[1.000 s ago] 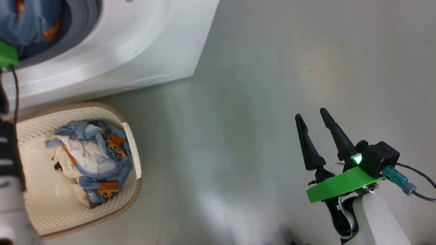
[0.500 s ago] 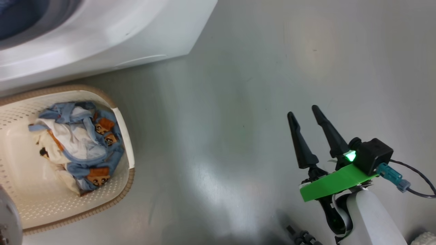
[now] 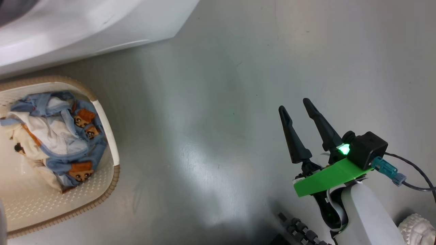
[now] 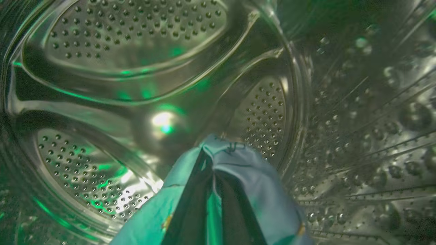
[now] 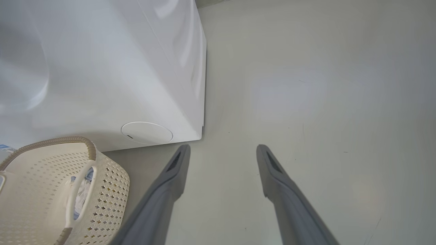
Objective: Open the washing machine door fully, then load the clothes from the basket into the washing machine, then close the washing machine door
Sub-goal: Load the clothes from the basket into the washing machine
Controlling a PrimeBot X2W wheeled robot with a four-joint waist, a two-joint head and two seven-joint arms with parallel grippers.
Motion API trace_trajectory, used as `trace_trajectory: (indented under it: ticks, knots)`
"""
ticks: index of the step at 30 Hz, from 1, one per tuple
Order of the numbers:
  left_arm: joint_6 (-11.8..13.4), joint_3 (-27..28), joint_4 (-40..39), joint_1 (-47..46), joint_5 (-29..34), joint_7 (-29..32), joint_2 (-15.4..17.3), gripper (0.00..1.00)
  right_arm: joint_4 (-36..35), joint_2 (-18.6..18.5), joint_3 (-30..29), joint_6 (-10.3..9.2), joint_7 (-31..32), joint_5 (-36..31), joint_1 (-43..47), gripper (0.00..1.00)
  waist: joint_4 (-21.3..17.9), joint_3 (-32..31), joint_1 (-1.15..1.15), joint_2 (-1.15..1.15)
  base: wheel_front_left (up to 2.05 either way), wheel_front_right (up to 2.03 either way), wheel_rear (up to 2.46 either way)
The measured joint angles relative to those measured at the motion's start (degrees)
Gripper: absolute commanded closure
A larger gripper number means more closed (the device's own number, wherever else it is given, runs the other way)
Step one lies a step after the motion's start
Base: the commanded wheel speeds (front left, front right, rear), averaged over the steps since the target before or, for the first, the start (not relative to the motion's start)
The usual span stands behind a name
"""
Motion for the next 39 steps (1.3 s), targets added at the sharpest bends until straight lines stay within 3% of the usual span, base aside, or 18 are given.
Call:
trace_trajectory:
  ticks: [2, 7, 8, 9, 22, 39]
  knots:
    - [0.00, 0.13, -2.32, 1.23, -0.07, -0.13, -0.18, 1.00, 0.01, 0.00, 0.00, 0.00, 0.00, 0.00, -0.07, 0.00, -0.05, 0.34, 0.00, 0.00, 0.00, 0.00, 0.00]
    - [0.00, 1.46, 2.15, 5.34, -0.68, -0.18, -0.76, 1.00, 0.09, 0.01, 0.30, 0.00, 0.00, 0.00, -0.10, 0.00, 0.29, -0.01, 0.00, 0.00, 0.00, 0.00, 0.00]
    - [0.01, 1.60, 3.33, 5.33, -0.68, -0.18, -0.94, 0.62, 0.10, 0.00, 0.30, 0.00, 0.00, 0.00, -0.10, 0.00, 0.40, -0.08, 0.00, 0.00, 0.00, 0.00, 0.00]
    - [0.02, 1.88, 4.85, 5.25, -0.86, -0.19, -1.20, 0.00, 0.12, 0.01, 0.31, 0.00, 0.00, 0.00, -0.10, 0.00, 0.50, -0.16, 0.00, 0.00, 0.00, 0.00, 0.00]
    - [1.01, 1.67, 19.05, 4.48, -1.00, -0.18, -2.07, 0.00, 0.55, -0.01, -0.30, 0.00, 0.00, -0.01, -0.11, 0.00, 2.11, -2.43, 0.00, 0.00, 0.00, 0.00, 0.00]
    - [0.93, 1.00, 18.40, 8.73, -2.02, -0.18, -4.32, 0.00, 2.08, -0.04, -1.82, 0.00, 0.00, -0.63, -0.08, 0.00, 5.22, -8.29, -0.01, 0.00, 0.00, 0.00, 0.00]
